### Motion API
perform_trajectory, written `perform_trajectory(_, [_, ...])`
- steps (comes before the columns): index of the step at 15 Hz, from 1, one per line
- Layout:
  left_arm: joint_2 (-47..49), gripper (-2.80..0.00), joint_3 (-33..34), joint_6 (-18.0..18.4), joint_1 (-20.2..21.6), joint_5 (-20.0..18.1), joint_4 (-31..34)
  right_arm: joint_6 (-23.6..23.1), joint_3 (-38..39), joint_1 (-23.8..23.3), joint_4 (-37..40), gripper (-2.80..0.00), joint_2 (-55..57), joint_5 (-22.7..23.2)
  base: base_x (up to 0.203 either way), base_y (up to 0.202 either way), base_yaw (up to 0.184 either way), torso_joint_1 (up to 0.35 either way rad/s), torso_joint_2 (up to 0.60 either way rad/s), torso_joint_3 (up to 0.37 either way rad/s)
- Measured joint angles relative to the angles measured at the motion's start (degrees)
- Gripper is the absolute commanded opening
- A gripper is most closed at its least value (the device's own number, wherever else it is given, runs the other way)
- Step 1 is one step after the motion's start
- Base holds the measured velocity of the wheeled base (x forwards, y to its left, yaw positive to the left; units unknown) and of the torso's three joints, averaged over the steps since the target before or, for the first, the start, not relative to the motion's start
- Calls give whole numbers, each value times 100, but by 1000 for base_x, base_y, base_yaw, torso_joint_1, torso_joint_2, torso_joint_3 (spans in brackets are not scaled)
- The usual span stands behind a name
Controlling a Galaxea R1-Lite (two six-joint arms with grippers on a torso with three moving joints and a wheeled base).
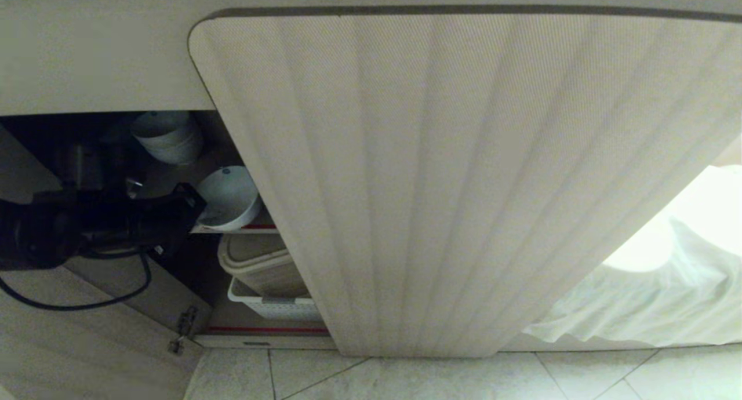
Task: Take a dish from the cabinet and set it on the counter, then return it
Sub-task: Take the bowl from the cabinet, then place it on the table
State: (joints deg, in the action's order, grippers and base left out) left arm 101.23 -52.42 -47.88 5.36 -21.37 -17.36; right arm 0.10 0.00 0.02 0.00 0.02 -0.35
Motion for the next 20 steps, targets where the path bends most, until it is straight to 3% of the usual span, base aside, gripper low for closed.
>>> perform_trajectory(12, [-1182,-280,1586,23,-46,-75,-22,-1,0,5,0,-280,0,2,0,0,0,0,0,0])
perform_trajectory(20, [-2394,-280,2916,20,-537,-53,13,-2,0,0,2,-280,0,0,0,0,0,0,0,0])
